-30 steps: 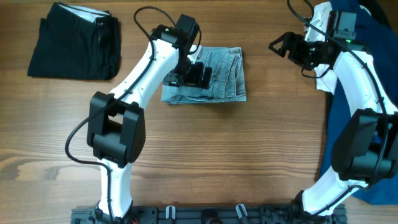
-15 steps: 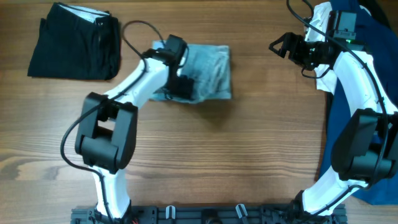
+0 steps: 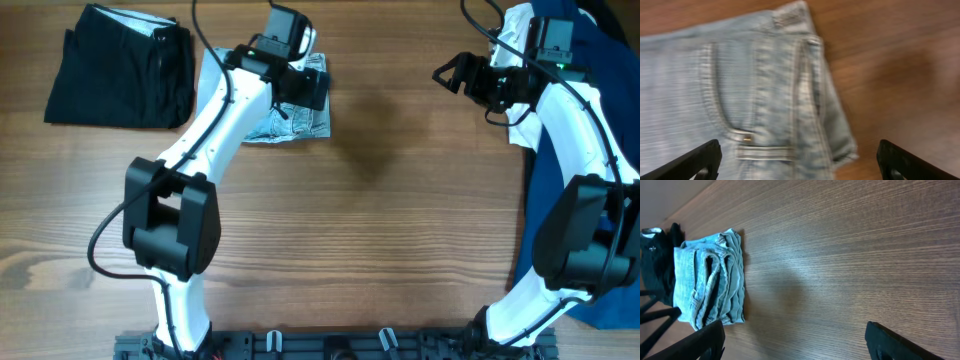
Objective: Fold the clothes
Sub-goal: 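Grasp the folded shorts with the left gripper and carry them onto the black garment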
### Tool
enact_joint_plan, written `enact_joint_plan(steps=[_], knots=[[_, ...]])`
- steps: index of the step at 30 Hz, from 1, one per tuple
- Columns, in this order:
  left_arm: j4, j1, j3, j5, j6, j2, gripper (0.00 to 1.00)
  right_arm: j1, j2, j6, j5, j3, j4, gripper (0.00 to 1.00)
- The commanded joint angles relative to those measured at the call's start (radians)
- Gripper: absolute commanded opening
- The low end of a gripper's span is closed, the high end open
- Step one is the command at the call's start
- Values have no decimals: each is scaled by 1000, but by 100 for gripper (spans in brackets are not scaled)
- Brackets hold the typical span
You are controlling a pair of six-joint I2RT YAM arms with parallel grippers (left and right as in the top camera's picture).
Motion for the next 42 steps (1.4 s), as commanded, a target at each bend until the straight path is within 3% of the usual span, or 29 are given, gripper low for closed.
enact_joint_plan(steps=[1,6,14,18,24,26,28,30,34,42], knots=[[13,-17,5,56,-22,74,100,6,9,-21,10,1,-3,91],[52,-35,5,55,-66,147,100,37,9,-36,10,1,-3,91],[69,-63,5,48,-35,253,100,58,9,-34,27,1,4,91],[60,-92,5,-106,35,298,98,58,9,-33,29,1,4,91],[2,-96,4,-249,99,406,71,58,9,-34,29,1,7,91],[-2,-96,4,-249,103,431,49,58,9,-34,29,1,10,91],[-4,-96,4,-249,103,432,14,58,9,-33,29,1,12,91],[0,-96,4,-249,103,432,4,58,9,-33,29,1,14,91],[-14,-80,8,-270,60,392,4,58,9,-33,48,1,14,91],[-91,71,53,-271,35,-36,4,58,9,-34,48,1,15,91]])
